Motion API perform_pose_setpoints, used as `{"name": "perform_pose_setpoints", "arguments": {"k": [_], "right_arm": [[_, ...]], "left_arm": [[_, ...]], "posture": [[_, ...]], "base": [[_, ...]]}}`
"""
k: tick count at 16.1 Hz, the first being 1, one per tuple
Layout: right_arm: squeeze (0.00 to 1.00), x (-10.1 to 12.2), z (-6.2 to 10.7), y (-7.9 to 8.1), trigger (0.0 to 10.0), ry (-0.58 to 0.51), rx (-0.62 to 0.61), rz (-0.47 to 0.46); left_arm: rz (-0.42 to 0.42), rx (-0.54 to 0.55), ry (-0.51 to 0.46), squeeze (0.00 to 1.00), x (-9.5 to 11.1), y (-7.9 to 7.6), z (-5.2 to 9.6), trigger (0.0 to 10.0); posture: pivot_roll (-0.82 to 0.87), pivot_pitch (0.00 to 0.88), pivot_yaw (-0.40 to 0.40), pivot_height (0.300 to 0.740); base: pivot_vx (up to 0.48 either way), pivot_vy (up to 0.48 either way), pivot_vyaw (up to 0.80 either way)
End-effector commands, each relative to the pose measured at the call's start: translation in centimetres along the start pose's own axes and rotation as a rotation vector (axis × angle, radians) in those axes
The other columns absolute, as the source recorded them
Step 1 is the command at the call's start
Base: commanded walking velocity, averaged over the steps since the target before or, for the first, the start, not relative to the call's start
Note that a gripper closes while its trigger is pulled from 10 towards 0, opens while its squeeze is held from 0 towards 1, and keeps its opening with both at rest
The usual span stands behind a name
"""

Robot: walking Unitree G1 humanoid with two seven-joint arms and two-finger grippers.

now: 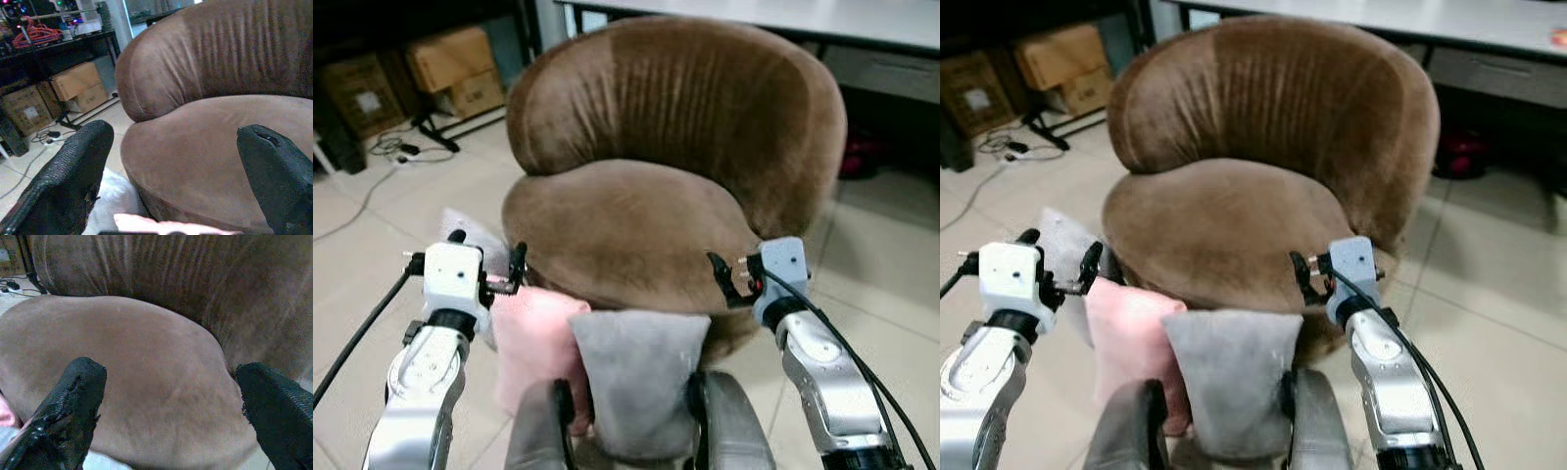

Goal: Move the pillow to the sofa from floor

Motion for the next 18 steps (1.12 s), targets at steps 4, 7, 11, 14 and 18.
{"name": "perform_pose_setpoints", "arguments": {"k": [4, 7, 11, 14, 18], "right_arm": [[0.00, 0.1, -0.7, 0.5, 10.0, -0.002, 0.037, -0.017], [0.00, -0.1, -1.4, 0.7, 10.0, 0.008, 0.036, -0.075], [0.00, 0.3, -3.0, 1.9, 10.0, 0.012, 0.056, -0.038], [0.00, -1.2, -4.3, 3.1, 10.0, 0.094, 0.086, -0.119], [1.00, -4.1, -5.4, 3.6, 10.0, 0.235, 0.087, -0.203]], "left_arm": [[-0.038, -0.029, 0.015, 0.00, -0.1, 0.0, 0.0, 10.0], [-0.041, -0.051, 0.034, 0.00, -0.5, 0.2, 0.0, 10.0], [-0.056, -0.088, 0.056, 0.00, -0.6, 0.5, 0.1, 10.0], [-0.077, -0.154, 0.087, 0.00, -0.8, 0.2, 0.2, 10.0], [-0.041, -0.318, 0.193, 0.00, -2.2, -1.2, 1.4, 10.0]], "posture": [[-0.08, 0.000, 0.043, 0.472], [-0.07, 0.000, 0.039, 0.472], [-0.05, 0.000, 0.024, 0.472], [-0.02, 0.000, 0.019, 0.472], [-0.01, 0.000, 0.024, 0.472]], "base": [[0.000, 0.000, 0.00], [0.000, 0.000, 0.00], [0.000, 0.000, 0.76], [0.000, 0.000, 0.00], [0.000, 0.000, 0.00]]}}
Point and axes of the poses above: a point about 5 cm out from each wrist's last joint towards the gripper, its own z axis pointing back from the gripper into the wrist, its own x axis along the axis of the wrist's last joint, y = z × x, the point moved 6 cm from there along -z, pointing out of the wrist towards the gripper, and after that the axes turned 12 degrees about z, right-handed, at the moved point
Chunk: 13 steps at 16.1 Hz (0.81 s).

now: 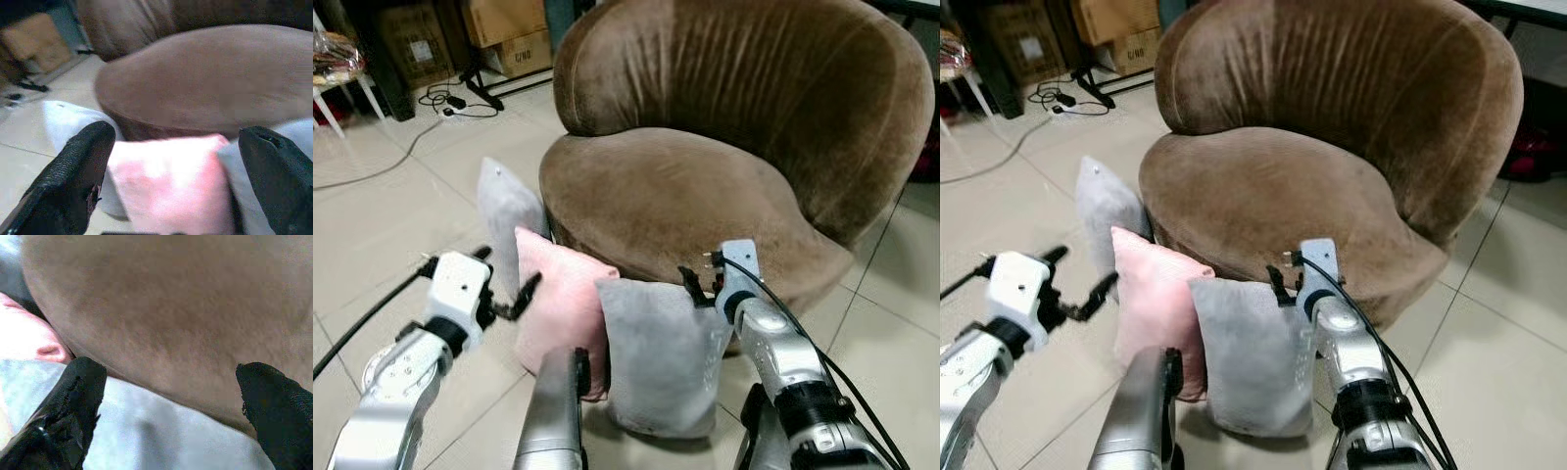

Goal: Move the pillow to the sofa from floor

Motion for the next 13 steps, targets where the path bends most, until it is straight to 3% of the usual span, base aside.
{"name": "perform_pose_setpoints", "arguments": {"k": [1, 2, 8, 9, 10, 11, 13], "right_arm": [[1.00, 0.4, -0.4, -0.5, 10.0, 0.001, -0.018, -0.049], [1.00, 0.0, -1.0, -0.9, 10.0, 0.030, -0.038, -0.125], [1.00, -3.1, -1.4, -3.2, 10.0, 0.164, -0.204, -0.270], [0.57, -3.5, -1.4, -3.3, 10.0, 0.172, -0.223, -0.312], [0.00, -3.9, -1.4, -3.0, 10.0, 0.176, -0.224, -0.346], [0.00, -4.2, -1.4, -2.7, 10.0, 0.184, -0.220, -0.367], [0.00, -5.4, -1.4, -0.4, 10.0, 0.211, -0.169, -0.530]], "left_arm": [[0.003, -0.048, 0.021, 0.00, -0.1, -0.6, 0.4, 10.0], [0.008, -0.078, 0.056, 0.00, -0.7, -0.7, 1.0, 10.0], [0.055, -0.135, 0.115, 0.00, -1.0, -1.1, 3.2, 10.0], [0.088, -0.172, 0.134, 0.00, -1.0, -1.6, 4.0, 10.0], [0.103, -0.196, 0.151, 0.00, -1.0, -2.1, 4.7, 10.0], [0.105, -0.201, 0.158, 0.00, -1.0, -2.2, 5.0, 10.0], [0.128, -0.202, 0.190, 0.00, -1.0, -2.4, 6.6, 10.0]], "posture": [[0.00, 0.000, 0.022, 0.472], [0.02, 0.000, 0.018, 0.472], [0.05, 0.000, 0.018, 0.472], [0.07, 0.000, 0.023, 0.472], [0.07, 0.014, 0.024, 0.472], [0.08, 0.018, 0.024, 0.472], [0.11, 0.058, 0.025, 0.472]], "base": [[0.000, 0.000, 0.00], [0.000, 0.000, 0.00], [0.000, 0.000, 0.00], [0.000, 0.000, 0.00], [0.000, 0.000, 0.00], [0.000, 0.000, 0.00], [0.000, 0.000, 0.00]]}}
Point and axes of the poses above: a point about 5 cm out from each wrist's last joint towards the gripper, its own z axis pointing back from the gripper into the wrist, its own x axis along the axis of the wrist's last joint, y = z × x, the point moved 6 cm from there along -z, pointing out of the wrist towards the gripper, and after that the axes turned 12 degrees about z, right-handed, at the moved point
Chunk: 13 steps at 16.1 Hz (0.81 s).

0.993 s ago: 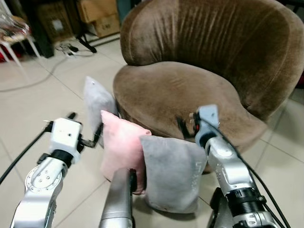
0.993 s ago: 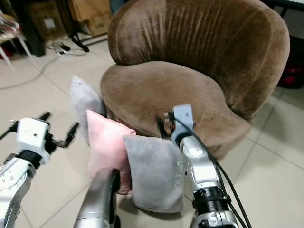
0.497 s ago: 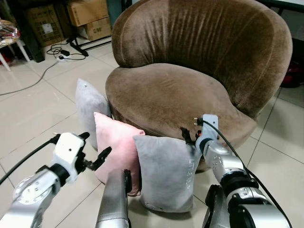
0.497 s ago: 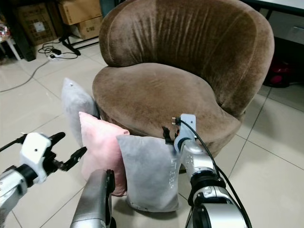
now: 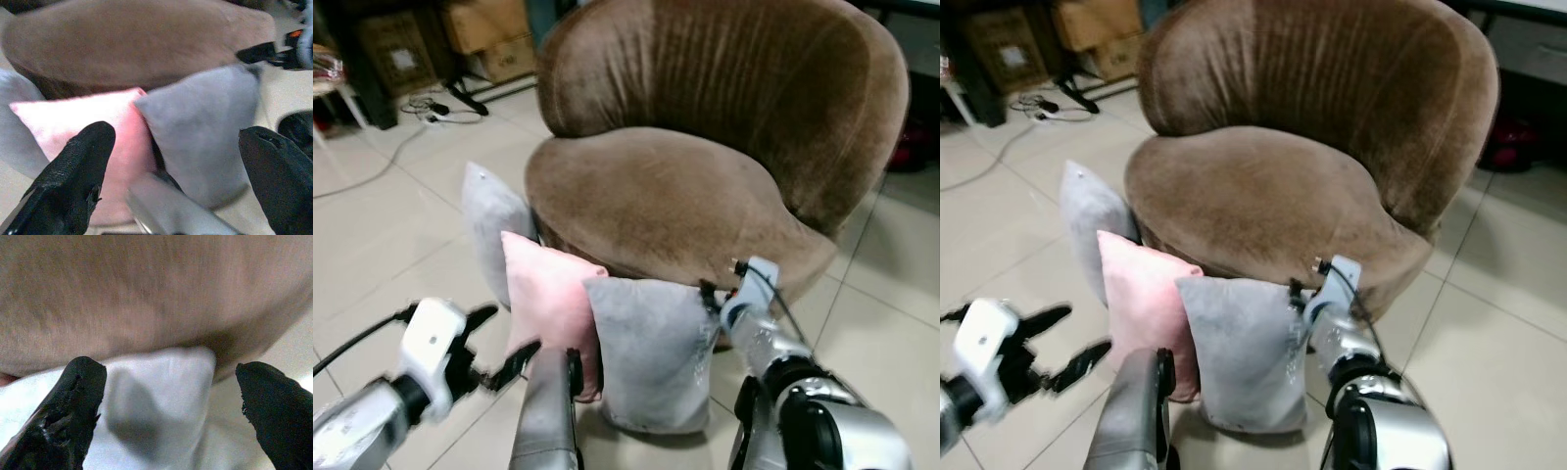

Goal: Move the pillow to the sofa from floor

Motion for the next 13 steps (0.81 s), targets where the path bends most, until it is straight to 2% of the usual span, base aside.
{"name": "perform_pose_setpoints", "arguments": {"k": [1, 2, 3, 4, 5, 6, 7, 9, 13], "right_arm": [[0.00, -0.8, 0.0, 0.8, 10.0, 0.022, 0.019, -0.074], [0.00, -1.2, 0.0, 1.0, 10.0, 0.029, 0.017, -0.078], [0.00, -1.8, 0.1, 1.4, 8.5, 0.038, 0.023, -0.061], [0.00, -2.2, 0.1, 1.7, 6.2, 0.043, 0.027, -0.060], [0.00, -2.8, 0.2, 2.2, 1.8, 0.057, 0.034, -0.068], [0.00, -3.0, 0.2, 2.4, 0.5, 0.061, 0.038, -0.077], [0.00, -3.5, 0.3, 3.0, 0.0, 0.065, 0.051, -0.084], [0.00, -4.0, 0.4, 3.2, 0.0, 0.079, 0.041, -0.100], [0.00, -4.0, 0.4, 3.4, 0.0, 0.072, 0.048, -0.138]], "left_arm": [[0.000, 0.009, 0.003, 0.00, 0.4, 0.0, 0.7, 10.0], [0.003, 0.009, 0.009, 0.00, 0.4, -0.2, 1.1, 10.0], [0.002, 0.012, 0.024, 0.00, 0.3, -0.4, 1.8, 10.0], [0.003, 0.014, 0.030, 0.00, 0.2, -0.5, 2.0, 10.0], [0.004, 0.021, 0.039, 0.00, 0.2, -0.7, 2.6, 10.0], [0.006, 0.023, 0.043, 0.00, 0.3, -0.9, 2.9, 10.0], [0.013, 0.024, 0.061, 0.00, 0.2, -1.3, 3.7, 10.0], [0.016, 0.036, 0.081, 0.00, -0.1, -1.3, 4.5, 10.0], [0.021, 0.037, 0.091, 0.00, -0.1, -1.4, 4.7, 10.0]], "posture": [[0.12, 0.067, 0.025, 0.472], [0.13, 0.075, 0.025, 0.472], [0.15, 0.086, 0.024, 0.472], [0.15, 0.088, 0.024, 0.472], [0.18, 0.106, 0.025, 0.472], [0.19, 0.109, 0.026, 0.472], [0.20, 0.122, 0.029, 0.472], [0.20, 0.124, 0.030, 0.472], [0.20, 0.124, 0.028, 0.472]], "base": [[0.000, 0.000, 0.00], [0.000, 0.000, 0.00], [0.000, 0.000, 0.00], [0.000, 0.000, 0.00], [0.000, 0.000, 0.00], [0.000, 0.000, 0.00], [0.000, 0.000, 0.00], [0.000, 0.000, 0.00], [0.000, 0.000, 0.00]]}}
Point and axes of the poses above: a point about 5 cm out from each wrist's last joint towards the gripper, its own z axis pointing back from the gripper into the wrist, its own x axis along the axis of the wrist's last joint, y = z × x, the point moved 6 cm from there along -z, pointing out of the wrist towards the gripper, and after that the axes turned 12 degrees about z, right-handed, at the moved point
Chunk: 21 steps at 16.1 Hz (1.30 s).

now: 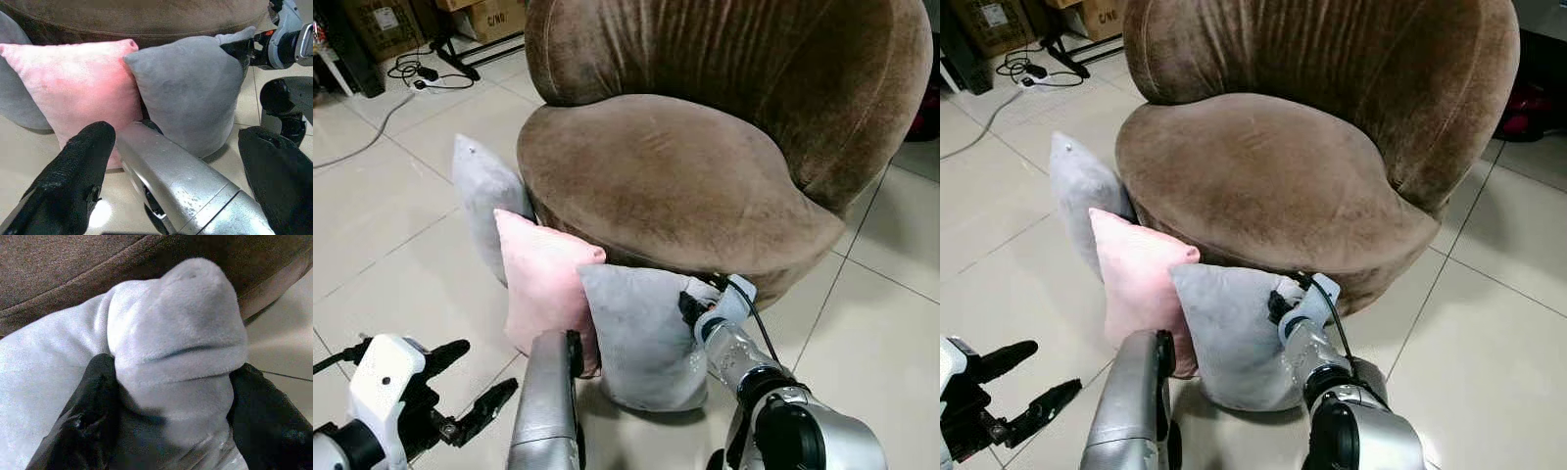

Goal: Move the pillow to the sofa from floor

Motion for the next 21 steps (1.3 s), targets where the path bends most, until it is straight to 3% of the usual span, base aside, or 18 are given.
{"name": "perform_pose_setpoints", "arguments": {"k": [1, 10, 13, 19, 21], "right_arm": [[0.00, -1.5, 0.1, -0.1, 0.0, 0.042, -0.005, -0.022], [0.00, -1.0, 0.1, 0.2, 0.0, 0.020, 0.023, 0.027], [0.00, -1.5, 0.1, 0.2, 0.0, 0.041, 0.028, 0.140], [0.00, -0.8, 0.1, 0.7, 0.0, 0.011, 0.054, 0.058], [0.00, -0.2, 0.0, 1.3, 0.0, -0.007, 0.082, 0.002]], "left_arm": [[-0.013, 0.004, 0.009, 0.00, 0.3, -0.1, 0.3, 10.0], [-0.007, -0.024, 0.018, 0.00, -0.1, -0.8, -0.2, 10.0], [-0.006, -0.030, 0.015, 0.00, -0.1, -0.9, -0.4, 10.0], [-0.004, -0.028, 0.004, 0.00, -0.2, -0.9, -0.9, 10.0], [-0.004, -0.008, -0.022, 0.00, -0.2, -0.3, -1.8, 10.0]], "posture": [[0.20, 0.121, 0.027, 0.472], [0.18, 0.104, 0.019, 0.472], [0.18, 0.101, 0.017, 0.472], [0.17, 0.062, 0.008, 0.472], [0.15, 0.012, 0.003, 0.472]], "base": [[0.000, 0.000, 0.00], [0.000, 0.000, 0.00], [0.000, 0.000, 0.00], [0.000, 0.000, 0.00], [0.000, 0.000, 0.00]]}}
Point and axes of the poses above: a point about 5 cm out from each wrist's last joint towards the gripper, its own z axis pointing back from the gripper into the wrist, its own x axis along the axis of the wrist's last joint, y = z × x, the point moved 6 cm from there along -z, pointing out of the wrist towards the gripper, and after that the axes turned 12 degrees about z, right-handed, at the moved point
